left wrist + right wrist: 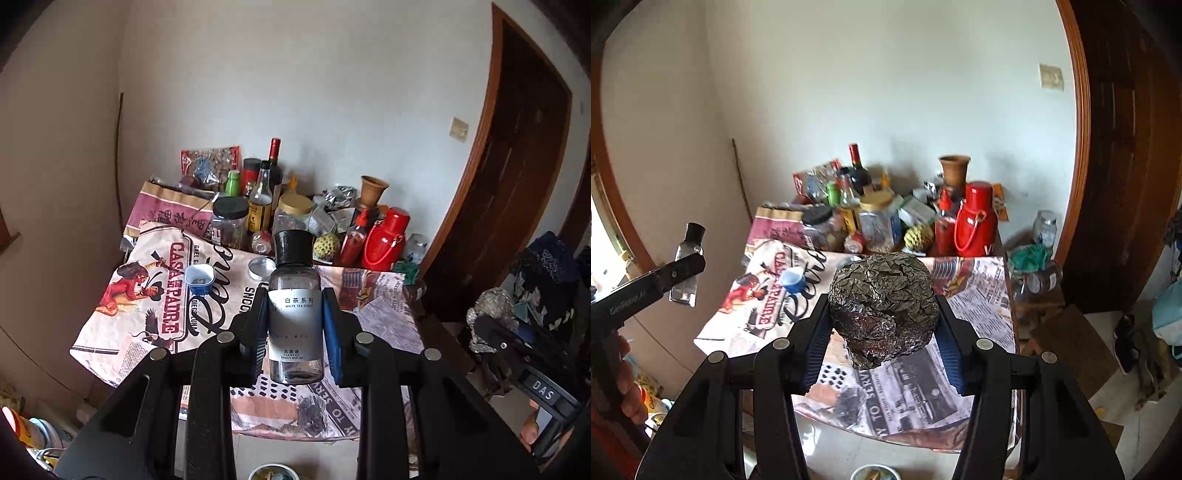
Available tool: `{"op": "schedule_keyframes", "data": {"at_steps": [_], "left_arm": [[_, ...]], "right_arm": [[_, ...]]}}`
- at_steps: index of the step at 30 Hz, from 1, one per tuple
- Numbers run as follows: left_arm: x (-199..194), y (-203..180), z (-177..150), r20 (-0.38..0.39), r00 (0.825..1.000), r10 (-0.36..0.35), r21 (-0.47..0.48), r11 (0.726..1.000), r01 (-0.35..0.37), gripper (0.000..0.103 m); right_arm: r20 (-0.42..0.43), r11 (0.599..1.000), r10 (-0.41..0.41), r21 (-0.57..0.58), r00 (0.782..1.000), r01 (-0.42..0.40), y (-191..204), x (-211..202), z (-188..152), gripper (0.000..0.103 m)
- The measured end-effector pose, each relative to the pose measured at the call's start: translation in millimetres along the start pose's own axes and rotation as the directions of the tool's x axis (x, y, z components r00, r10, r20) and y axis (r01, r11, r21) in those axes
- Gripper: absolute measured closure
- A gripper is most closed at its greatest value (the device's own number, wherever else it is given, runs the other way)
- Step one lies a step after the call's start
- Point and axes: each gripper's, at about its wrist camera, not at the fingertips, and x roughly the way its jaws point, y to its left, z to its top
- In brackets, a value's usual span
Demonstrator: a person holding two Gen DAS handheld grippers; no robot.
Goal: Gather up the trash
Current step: 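Carry the foil ball and clear bottle down to the white bucket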
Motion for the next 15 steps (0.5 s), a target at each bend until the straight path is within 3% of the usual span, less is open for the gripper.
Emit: {"op": "schedule_keyframes", "data": {"at_steps": [6,15], "left_arm": [[-52,15,-24,0.037,0.999,-0.031,0.045,0.999,0.029,0.076],[-122,74,-80,-0.036,0.994,-0.1,0.074,0.992,0.102,0.076]], "right_arm": [[0.024,1.0,-0.013,0.012,1.0,0.013,37,-34,-22,0.053],[-0.001,0.998,-0.049,0.036,0.999,0.049,111,-70,-80,0.053]]}}
